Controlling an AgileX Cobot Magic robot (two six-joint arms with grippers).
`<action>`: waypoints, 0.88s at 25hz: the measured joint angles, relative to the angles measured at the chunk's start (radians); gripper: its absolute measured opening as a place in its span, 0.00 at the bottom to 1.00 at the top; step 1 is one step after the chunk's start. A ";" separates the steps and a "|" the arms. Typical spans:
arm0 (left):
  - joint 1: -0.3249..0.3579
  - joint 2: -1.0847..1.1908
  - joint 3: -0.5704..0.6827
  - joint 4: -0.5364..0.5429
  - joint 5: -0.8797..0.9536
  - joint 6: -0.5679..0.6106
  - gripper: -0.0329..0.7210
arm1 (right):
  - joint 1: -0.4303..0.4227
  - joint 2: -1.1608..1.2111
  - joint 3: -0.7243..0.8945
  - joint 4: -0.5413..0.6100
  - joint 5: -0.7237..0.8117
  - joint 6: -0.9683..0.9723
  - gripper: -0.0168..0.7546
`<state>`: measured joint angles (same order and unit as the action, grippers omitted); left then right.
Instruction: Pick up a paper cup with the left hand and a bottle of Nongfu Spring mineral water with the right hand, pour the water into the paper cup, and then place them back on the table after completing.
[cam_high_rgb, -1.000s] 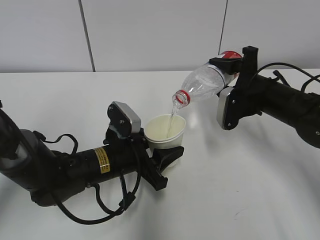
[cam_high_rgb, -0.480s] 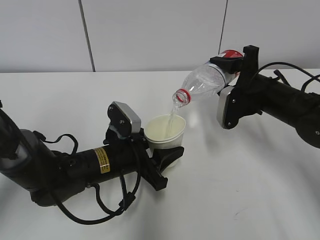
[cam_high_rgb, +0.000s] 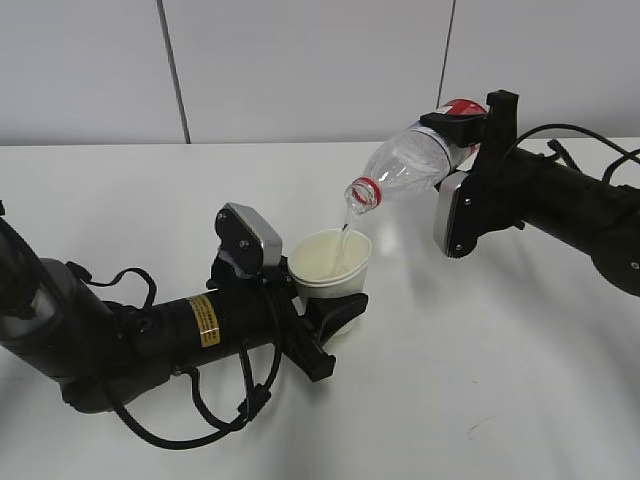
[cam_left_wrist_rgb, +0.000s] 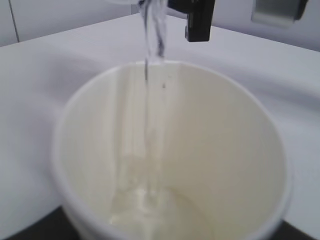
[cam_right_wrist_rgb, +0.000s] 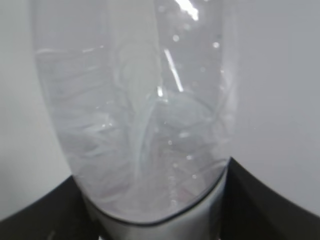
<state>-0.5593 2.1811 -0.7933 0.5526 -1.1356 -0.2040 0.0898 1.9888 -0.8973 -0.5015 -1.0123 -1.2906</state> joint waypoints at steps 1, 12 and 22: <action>0.000 0.000 0.000 0.000 0.000 0.000 0.52 | 0.000 0.000 0.000 0.000 0.000 0.000 0.59; 0.000 0.000 0.000 0.000 0.002 0.000 0.52 | 0.000 0.000 0.000 0.000 -0.002 -0.002 0.59; 0.000 0.000 0.000 0.000 0.004 0.000 0.52 | 0.000 -0.001 0.000 0.000 -0.006 -0.002 0.59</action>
<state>-0.5593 2.1811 -0.7933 0.5526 -1.1318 -0.2040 0.0898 1.9881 -0.8973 -0.5011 -1.0186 -1.2925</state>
